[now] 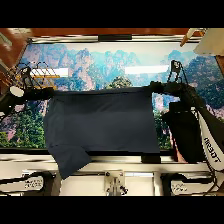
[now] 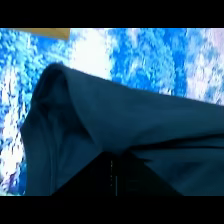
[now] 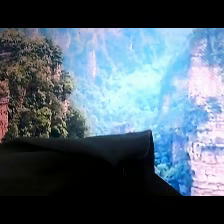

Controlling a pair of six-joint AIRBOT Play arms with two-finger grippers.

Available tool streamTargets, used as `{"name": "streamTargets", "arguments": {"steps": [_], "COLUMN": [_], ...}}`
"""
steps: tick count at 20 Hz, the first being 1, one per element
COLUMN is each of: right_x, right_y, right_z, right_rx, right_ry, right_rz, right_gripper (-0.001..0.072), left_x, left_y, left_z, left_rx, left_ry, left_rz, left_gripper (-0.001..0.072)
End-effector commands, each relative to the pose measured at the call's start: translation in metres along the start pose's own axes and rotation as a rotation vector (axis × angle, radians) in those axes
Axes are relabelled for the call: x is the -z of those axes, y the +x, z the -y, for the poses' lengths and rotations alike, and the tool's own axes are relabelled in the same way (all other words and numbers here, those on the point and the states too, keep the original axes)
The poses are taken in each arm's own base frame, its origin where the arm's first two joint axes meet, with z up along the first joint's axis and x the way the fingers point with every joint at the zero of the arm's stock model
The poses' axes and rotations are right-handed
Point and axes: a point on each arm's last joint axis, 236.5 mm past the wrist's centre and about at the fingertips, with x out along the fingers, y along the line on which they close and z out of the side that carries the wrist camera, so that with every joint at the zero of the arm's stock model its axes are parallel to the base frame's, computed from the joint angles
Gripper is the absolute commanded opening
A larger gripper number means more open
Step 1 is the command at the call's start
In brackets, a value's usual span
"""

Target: Fold the shirts.

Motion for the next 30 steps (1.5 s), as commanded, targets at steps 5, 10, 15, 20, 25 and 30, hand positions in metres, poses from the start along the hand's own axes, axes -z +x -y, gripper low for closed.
{"name": "streamTargets", "arguments": {"steps": [5,10,15,20,25,30], "right_x": [0.082,0.092,0.107,0.119,0.133,0.134], "right_y": [-0.019,-0.023,-0.023,-0.021,-0.03,-0.031], "right_z": [0.006,0.007,0.008,0.006,0.003,0.004], "right_rx": [0.001,0.012,0.024,0.014,0.016,0.017], "right_ry": [-0.003,0.036,0.086,0.113,0.137,0.139], "right_rz": [-0.361,-0.408,-0.468,-0.518,-0.588,-0.592], "right_gripper": [0.0076,0.0076,0.0076,0.0076,0.0077,0.0126], "left_x": [0.082,0.092,0.097,0.108,0.111,0.108], "left_y": [-0.021,-0.026,-0.027,-0.032,-0.033,-0.027], "left_z": [-0.011,-0.009,-0.009,-0.012,-0.015,-0.018], "left_rx": [0.032,0.046,0.047,0.039,0.03,0.019], "left_ry": [0.047,0.044,0.045,0.061,0.07,0.048], "left_rz": [-0.359,-0.403,-0.424,-0.477,-0.492,-0.476], "left_gripper": [0.0032,0.0032,0.0032,0.0032,0.0032,0.0037]}}
